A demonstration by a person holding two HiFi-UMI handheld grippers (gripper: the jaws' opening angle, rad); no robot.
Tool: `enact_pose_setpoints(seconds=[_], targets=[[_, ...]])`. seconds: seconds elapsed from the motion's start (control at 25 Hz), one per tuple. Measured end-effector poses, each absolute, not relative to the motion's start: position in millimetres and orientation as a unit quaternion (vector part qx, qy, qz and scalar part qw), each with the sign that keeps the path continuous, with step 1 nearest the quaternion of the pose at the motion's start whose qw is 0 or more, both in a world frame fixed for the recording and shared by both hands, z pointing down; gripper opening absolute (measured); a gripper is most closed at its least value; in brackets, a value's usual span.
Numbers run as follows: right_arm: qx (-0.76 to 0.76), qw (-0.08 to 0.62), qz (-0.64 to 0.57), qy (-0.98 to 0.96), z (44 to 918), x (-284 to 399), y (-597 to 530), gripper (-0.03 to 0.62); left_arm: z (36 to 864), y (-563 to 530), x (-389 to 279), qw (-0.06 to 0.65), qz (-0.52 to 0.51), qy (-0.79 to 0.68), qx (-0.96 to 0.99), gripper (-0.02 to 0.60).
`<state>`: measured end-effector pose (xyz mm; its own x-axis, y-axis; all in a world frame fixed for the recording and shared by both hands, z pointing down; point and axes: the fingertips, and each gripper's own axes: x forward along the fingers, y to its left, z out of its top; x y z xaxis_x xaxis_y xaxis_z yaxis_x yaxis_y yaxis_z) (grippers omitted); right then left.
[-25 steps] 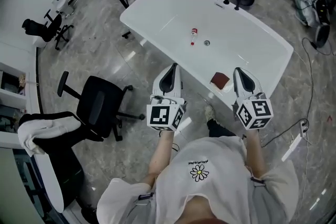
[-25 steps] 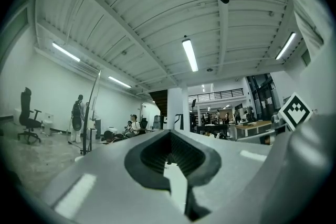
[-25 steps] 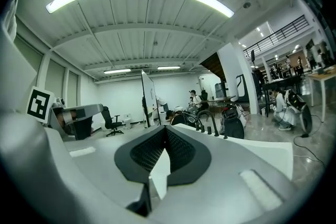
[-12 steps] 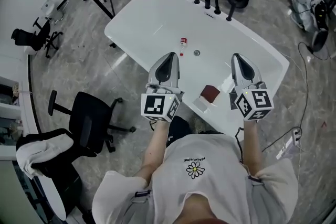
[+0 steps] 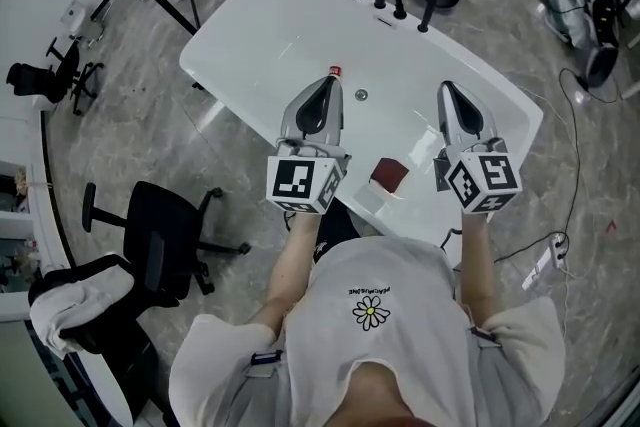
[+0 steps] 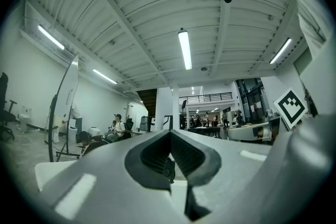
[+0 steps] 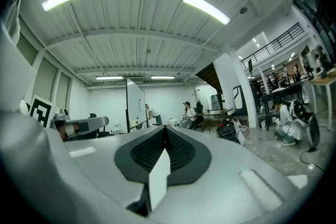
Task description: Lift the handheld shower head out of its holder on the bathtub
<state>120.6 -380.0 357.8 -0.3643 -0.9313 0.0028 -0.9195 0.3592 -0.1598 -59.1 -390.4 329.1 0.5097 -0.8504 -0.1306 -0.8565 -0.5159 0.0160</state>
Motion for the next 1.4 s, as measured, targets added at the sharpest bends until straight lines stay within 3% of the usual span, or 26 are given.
enact_pose_setpoints(seconds=[0.6,0.88,1.04,1.4], targets=[[-0.617,0.026,-0.05,0.785,377,149,-526,0.023,365,-539,0,-0.009,0.037,0.416,-0.909,0.0],[-0.647,0.016,-0.075,0.759,443,186,-627,0.025,413,-650,42,-0.02,0.044,0.394,-0.918,0.0],[-0.654,0.01,-0.105,0.749,505,214,-675,0.057,470,-696,73,-0.039,0.041,0.392,-0.918,0.0],[-0.659,-0.038,-0.14,0.738,643,242,-783,0.212,582,-741,115,-0.052,0.022,0.37,-0.927,0.0]])
